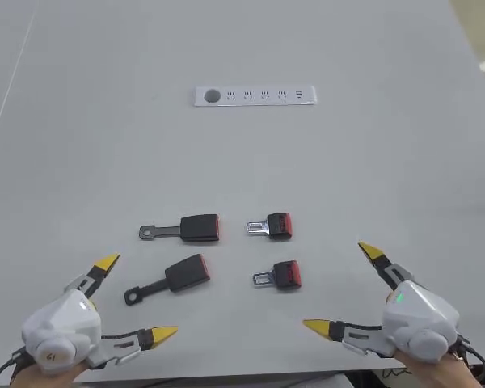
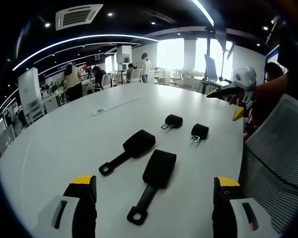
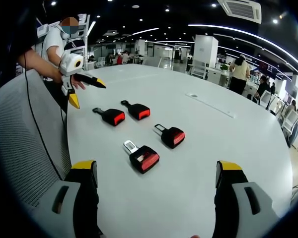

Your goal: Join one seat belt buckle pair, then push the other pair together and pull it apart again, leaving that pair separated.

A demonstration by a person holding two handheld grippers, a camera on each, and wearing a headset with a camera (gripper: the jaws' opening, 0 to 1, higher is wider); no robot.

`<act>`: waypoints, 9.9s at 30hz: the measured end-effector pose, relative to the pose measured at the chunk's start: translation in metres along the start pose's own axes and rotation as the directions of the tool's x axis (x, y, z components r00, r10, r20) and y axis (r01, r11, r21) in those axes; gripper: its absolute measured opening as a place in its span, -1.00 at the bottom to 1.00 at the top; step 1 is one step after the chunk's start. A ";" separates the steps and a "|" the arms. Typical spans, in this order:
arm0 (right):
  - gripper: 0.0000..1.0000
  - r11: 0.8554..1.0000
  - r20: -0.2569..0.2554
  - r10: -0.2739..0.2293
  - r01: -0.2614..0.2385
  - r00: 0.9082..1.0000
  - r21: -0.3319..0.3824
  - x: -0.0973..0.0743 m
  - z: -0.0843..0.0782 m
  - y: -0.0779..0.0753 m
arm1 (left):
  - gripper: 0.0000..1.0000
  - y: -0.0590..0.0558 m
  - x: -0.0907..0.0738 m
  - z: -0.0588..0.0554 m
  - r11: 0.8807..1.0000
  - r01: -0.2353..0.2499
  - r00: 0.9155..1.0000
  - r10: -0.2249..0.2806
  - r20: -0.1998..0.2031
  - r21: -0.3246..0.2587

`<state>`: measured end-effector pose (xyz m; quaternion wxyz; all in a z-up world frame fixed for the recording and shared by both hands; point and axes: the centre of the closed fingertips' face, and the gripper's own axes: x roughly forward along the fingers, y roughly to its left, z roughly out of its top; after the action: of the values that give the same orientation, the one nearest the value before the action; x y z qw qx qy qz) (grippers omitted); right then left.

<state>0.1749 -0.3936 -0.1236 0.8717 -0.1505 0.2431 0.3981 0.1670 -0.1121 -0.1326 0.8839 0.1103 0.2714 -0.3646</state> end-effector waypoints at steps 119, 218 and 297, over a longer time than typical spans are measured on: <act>-0.38 0.815 -0.383 0.361 -0.487 0.850 -0.315 0.077 -0.030 0.026 | -0.33 -0.012 0.077 -0.035 0.871 0.412 0.820 -0.226 -0.526 0.267; -0.39 0.808 -0.311 0.392 -0.486 0.866 -0.333 0.125 0.018 0.082 | -0.35 -0.016 0.073 -0.037 0.777 0.535 0.753 -0.262 -0.604 0.330; -0.46 0.834 -0.328 0.367 -0.464 0.871 -0.299 0.149 0.019 0.103 | -0.38 -0.016 0.073 -0.035 0.756 0.559 0.756 -0.296 -0.583 0.341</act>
<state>0.1859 -0.2262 -0.1957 0.6801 -0.3047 0.3017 0.5947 0.1844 -0.1526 -0.2029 0.6124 0.3553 0.4035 -0.5796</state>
